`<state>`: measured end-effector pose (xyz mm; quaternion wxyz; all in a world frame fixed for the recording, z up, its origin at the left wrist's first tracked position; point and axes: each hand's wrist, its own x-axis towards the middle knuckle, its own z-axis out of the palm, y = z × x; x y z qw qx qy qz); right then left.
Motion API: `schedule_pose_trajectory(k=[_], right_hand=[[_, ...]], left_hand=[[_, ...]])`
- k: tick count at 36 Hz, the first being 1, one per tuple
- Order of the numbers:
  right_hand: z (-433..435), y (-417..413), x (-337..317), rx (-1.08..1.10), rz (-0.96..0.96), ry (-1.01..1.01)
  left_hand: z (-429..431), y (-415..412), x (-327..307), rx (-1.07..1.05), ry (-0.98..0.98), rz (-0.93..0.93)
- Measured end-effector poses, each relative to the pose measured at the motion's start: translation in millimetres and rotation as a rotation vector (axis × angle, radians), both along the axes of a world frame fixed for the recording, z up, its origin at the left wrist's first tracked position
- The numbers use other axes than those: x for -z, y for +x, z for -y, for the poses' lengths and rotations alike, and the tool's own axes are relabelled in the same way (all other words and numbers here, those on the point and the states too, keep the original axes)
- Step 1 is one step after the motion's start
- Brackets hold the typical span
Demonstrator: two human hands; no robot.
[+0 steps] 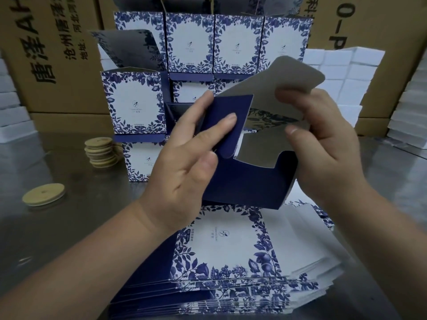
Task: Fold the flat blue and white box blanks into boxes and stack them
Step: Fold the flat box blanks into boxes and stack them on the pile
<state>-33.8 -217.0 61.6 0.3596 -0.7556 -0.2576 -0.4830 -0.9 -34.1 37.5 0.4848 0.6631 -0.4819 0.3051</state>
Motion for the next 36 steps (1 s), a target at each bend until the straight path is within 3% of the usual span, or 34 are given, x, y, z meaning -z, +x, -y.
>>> schedule_pose_trajectory(k=[4, 10, 15, 21, 26, 36], right_hand=[[-1.0, -1.3, -0.2, -0.016, 0.003, 0.002], [-2.0, -1.6, 0.3, -0.035, 0.012, 0.024], [-4.0, -1.4, 1.4, -0.033, 0.029, 0.001], [-4.7, -1.1, 2.0, -0.008, 0.042, -0.006], [-5.7, -1.5, 1.3, -0.016, 0.055, -0.020], [-8.8, -3.8, 0.5, -0.019, 0.061, -0.040]], left_hand=[[-1.2, -1.0, -4.2, 0.025, 0.003, -0.106], [-1.1, -2.0, -4.6, -0.052, 0.150, -0.013], [3.0, 1.8, -1.9, -0.191, 0.160, 0.036], [3.4, 2.3, -4.1, -0.208, 0.157, 0.085], [2.1, -0.5, -3.7, -0.188, 0.195, 0.043], [8.2, -3.1, -3.7, -0.346, 0.202, 0.010]])
